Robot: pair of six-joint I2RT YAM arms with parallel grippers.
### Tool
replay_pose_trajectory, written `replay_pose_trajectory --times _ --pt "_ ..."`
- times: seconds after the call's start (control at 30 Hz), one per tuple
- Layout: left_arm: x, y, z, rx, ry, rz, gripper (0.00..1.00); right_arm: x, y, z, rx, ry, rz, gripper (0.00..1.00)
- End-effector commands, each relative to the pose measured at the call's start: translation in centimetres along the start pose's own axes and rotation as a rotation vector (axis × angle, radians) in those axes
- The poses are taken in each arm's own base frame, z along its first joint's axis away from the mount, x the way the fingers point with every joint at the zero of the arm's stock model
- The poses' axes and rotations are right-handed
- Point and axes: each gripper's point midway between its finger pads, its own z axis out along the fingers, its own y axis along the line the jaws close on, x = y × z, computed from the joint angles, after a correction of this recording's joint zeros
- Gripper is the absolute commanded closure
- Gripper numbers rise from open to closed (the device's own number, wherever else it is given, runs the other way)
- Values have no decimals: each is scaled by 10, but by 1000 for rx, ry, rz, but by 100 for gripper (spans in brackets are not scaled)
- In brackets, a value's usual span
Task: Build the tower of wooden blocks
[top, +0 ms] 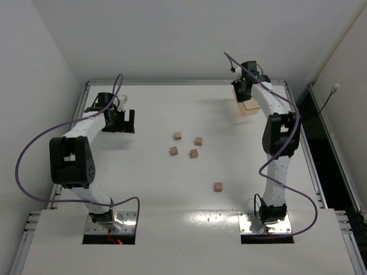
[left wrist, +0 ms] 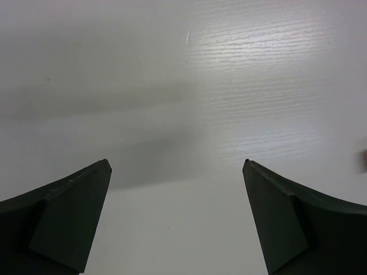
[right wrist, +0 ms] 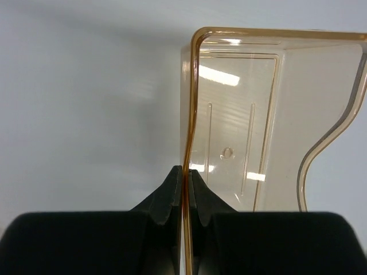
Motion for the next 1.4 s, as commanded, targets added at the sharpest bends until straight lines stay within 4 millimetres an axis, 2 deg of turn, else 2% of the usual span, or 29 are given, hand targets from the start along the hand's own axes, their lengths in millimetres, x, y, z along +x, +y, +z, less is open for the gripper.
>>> replay_pose_trajectory --times 0.0,0.03,0.13,0.17,0.2,0.23,0.47,0.53,0.6,0.63,0.67,0.7,0.73,0.77,0.83,0.87,0.97,1.07,1.1,1.13,1.17,1.2,1.23,1.27,1.33,1.37 --pt "-28 -4 -6 -11 -74 14 1 16 -109 -24 396 37 93 100" --pt "-28 -7 -5 -6 -74 22 1 23 -128 -26 429 46 133 100" --pt "-29 -7 -4 -5 -73 22 1 35 -160 -20 473 68 199 100" --pt "-29 -7 -4 -5 -74 22 1 32 -164 -19 467 56 218 100" --pt "-31 -7 -1 -5 -71 21 1 40 -167 -12 458 73 225 100" --pt "-35 -7 -3 -6 -80 22 1 35 -174 -12 452 49 248 100" --pt "-37 -6 3 -5 -72 21 1 41 -173 21 365 55 242 100" --pt "-37 -9 4 0 -71 29 1 36 -167 24 325 33 241 100" --pt "-37 -9 4 0 -71 29 1 43 -168 33 303 41 241 100" --pt "-37 -9 4 0 -71 29 1 35 -171 30 308 22 240 95" --pt "-37 -9 4 0 -71 29 1 40 -168 37 291 31 240 90" --pt "-37 -9 4 0 -71 29 1 36 -169 35 293 22 240 85" --pt "-32 -9 7 1 -52 26 1 37 -170 39 293 26 231 74" --pt "-36 -9 5 0 -61 28 1 37 -170 39 292 26 231 68" --pt "-36 -9 5 0 -61 28 1 36 -167 40 275 23 221 60" --pt "-36 -9 5 0 -61 28 1 36 -167 40 275 23 221 48" --pt "-36 -9 5 0 -61 28 1 26 -163 26 250 -11 198 38" --pt "-39 -14 2 5 -70 37 1 2 -143 -3 192 -95 141 32" --pt "-44 -14 -6 4 -93 40 1 -4 -132 -25 175 -128 119 30" --pt "-46 -19 -8 10 -101 49 1 -18 -116 -34 134 -181 83 27" --pt "-42 -24 -10 15 -99 69 1 -23 -106 -45 116 -206 48 25" --pt "-45 -25 -12 23 -116 85 1 -14 -90 -47 80 -198 28 22" --pt "-41 -38 -17 40 -122 109 1 -31 -73 -74 69 -257 -16 22" --pt "-42 -42 -20 45 -135 147 1 -23 -62 -77 58 -252 -47 22" --pt "-37 -54 -24 54 -136 199 1 -27 -39 -95 16 -297 -99 22" --pt "-37 -70 -29 76 -145 256 1 -29 -20 -110 -5 -332 -148 22"
